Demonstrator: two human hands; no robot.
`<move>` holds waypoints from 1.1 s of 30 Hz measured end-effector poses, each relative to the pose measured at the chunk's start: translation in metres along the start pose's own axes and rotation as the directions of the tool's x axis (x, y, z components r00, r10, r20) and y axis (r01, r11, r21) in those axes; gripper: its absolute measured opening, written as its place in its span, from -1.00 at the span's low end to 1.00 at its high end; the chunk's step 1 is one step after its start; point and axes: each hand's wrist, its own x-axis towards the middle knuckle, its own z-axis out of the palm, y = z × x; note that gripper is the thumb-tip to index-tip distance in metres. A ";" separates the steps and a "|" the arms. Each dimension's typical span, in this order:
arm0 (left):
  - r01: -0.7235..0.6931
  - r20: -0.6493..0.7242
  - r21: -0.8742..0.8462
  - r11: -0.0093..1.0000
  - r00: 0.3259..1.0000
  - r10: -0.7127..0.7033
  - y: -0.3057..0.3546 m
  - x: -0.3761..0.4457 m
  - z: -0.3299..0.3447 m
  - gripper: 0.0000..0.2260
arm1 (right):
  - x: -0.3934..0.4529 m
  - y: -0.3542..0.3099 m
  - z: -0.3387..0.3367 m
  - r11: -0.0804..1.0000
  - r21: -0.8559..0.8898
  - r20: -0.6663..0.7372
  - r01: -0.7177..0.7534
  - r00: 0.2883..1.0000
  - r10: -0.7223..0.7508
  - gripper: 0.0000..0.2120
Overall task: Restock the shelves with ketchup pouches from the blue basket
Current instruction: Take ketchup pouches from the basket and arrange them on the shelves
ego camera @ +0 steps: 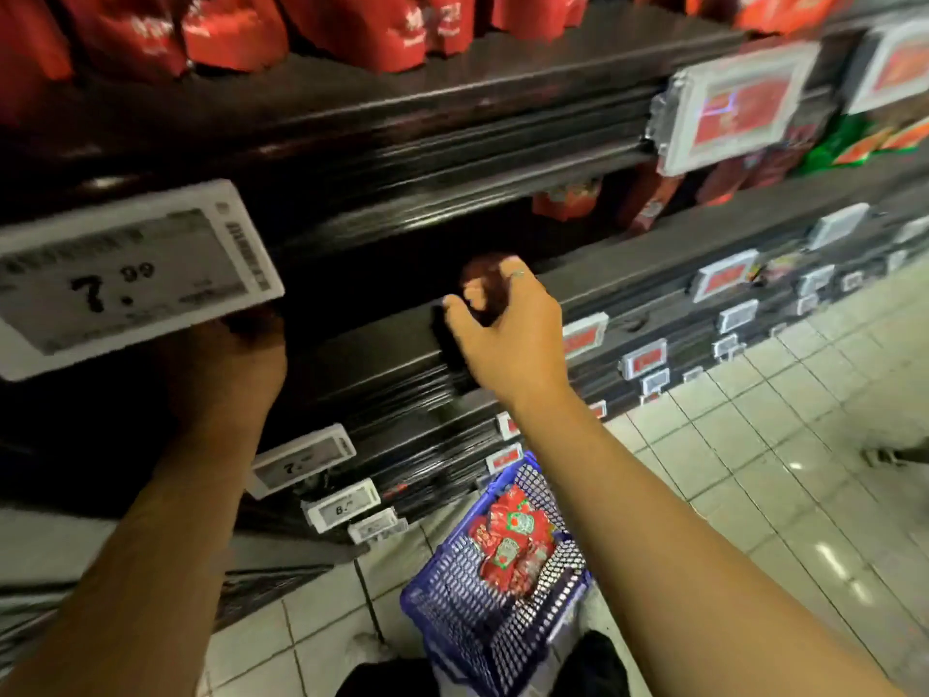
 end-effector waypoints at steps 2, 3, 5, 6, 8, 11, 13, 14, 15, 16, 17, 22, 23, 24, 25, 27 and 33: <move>-0.018 0.069 0.061 0.998 0.998 0.013 -0.002 -0.004 0.001 -0.46 | -0.024 0.009 -0.021 0.991 0.131 -0.014 -0.034 0.999 0.036 -0.84; -0.022 0.099 0.071 0.997 0.995 0.015 -0.003 -0.006 -0.001 -0.46 | -0.038 0.016 -0.034 0.985 0.162 -0.038 -0.055 0.997 0.062 -0.82; -0.043 0.172 0.108 0.993 0.985 0.024 -0.007 -0.017 -0.002 -0.49 | -0.070 0.044 -0.061 0.982 0.135 -0.081 -0.133 0.986 0.145 -0.83; -0.100 0.196 0.142 0.985 0.978 0.071 -0.006 -0.024 -0.005 -0.56 | -0.088 0.062 -0.073 0.974 0.101 -0.075 -0.204 0.974 0.212 -0.85; -0.239 0.241 0.230 0.944 0.953 0.183 -0.008 -0.039 -0.006 -0.73 | -0.125 0.105 -0.096 0.922 0.042 -0.031 -0.386 0.922 0.387 -0.88; -0.335 0.257 0.173 0.926 0.923 0.286 0.011 -0.083 -0.006 -0.78 | -0.177 0.166 -0.125 0.765 -0.027 0.054 -0.644 0.763 0.644 -0.85; -0.451 0.278 0.039 0.892 0.862 0.423 0.034 -0.128 0.001 -0.72 | -0.206 0.196 -0.141 0.666 -0.086 0.110 -0.741 0.657 0.746 -0.79; -0.507 0.321 -0.020 0.862 0.813 0.486 0.044 -0.149 0.010 -0.70 | -0.218 0.208 -0.148 0.610 -0.102 0.120 -0.786 0.599 0.792 -0.81; -0.540 0.385 -0.061 0.839 0.763 0.519 0.046 -0.167 0.025 -0.70 | -0.229 0.219 -0.153 0.556 -0.077 0.120 -0.828 0.546 0.829 -0.85; -0.542 0.471 -0.067 0.837 0.723 0.506 0.046 -0.183 0.041 -0.72 | -0.237 0.228 -0.157 0.513 -0.042 0.122 -0.857 0.505 0.854 -0.87; -0.510 0.556 -0.050 0.859 0.700 0.448 0.043 -0.197 0.060 -0.73 | -0.244 0.237 -0.160 0.487 -0.007 0.126 -0.873 0.483 0.867 -0.89; -0.311 0.855 0.123 0.942 0.515 0.058 0.008 -0.243 0.150 -0.73 | -0.258 0.270 -0.164 0.365 0.070 0.176 -0.928 0.372 0.911 -0.87; -0.273 0.879 0.156 0.949 0.476 -0.007 -0.002 -0.250 0.166 -0.73 | -0.262 0.278 -0.162 0.356 0.072 0.179 -0.932 0.363 0.915 -0.87; -0.254 0.897 0.191 0.948 0.437 -0.063 -0.013 -0.256 0.182 -0.74 | -0.264 0.286 -0.159 0.345 0.069 0.180 -0.936 0.352 0.919 -0.88; -0.260 0.912 0.224 0.939 0.397 -0.108 -0.025 -0.262 0.198 -0.76 | -0.268 0.296 -0.154 0.330 0.066 0.182 -0.942 0.336 0.924 -0.88; -0.321 0.933 0.269 0.908 0.320 -0.163 -0.054 -0.273 0.229 -0.81 | -0.275 0.319 -0.139 0.281 0.063 0.189 -0.958 0.288 0.939 -0.82; -0.578 0.965 0.261 0.773 0.157 -0.208 -0.166 -0.298 0.343 -0.73 | -0.303 0.427 -0.056 0.188 -0.032 0.158 -0.982 0.181 0.971 -0.86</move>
